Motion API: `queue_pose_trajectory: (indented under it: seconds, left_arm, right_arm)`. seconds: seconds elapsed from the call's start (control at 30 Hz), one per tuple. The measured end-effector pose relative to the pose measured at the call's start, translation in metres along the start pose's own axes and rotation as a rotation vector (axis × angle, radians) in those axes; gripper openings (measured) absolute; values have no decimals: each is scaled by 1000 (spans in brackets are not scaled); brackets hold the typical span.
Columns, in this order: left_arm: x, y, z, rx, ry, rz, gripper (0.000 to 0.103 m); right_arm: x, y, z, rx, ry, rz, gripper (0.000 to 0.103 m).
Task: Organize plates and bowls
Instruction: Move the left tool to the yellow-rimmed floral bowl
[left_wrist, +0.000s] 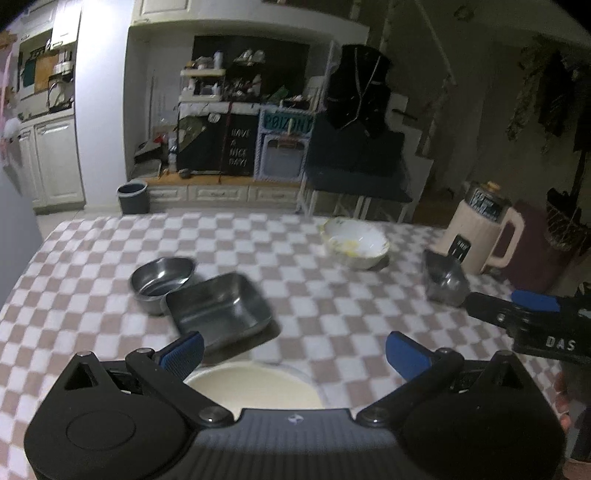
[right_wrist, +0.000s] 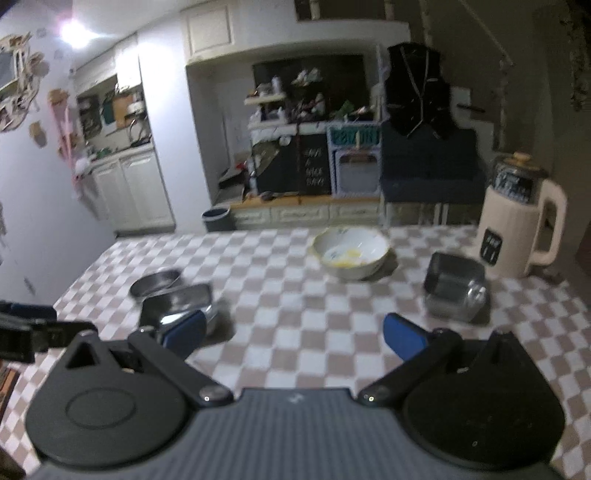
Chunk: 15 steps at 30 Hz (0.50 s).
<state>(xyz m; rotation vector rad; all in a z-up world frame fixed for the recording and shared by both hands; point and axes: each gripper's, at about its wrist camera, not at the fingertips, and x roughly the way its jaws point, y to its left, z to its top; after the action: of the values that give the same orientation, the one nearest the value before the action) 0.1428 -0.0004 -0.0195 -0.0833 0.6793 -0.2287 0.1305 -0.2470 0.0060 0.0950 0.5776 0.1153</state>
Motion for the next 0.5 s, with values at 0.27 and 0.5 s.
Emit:
queue_pose_trajectory:
  seconds: [0.27,0.5]
  left_arm:
    - [27,-40,22,-19,-115,-32,103]
    - [68,-69,56,28,-164,0,103]
  right_arm:
    - [28,-54,23,10,-86,-32,103]
    - [72,-102,49,96,-127,-78,103]
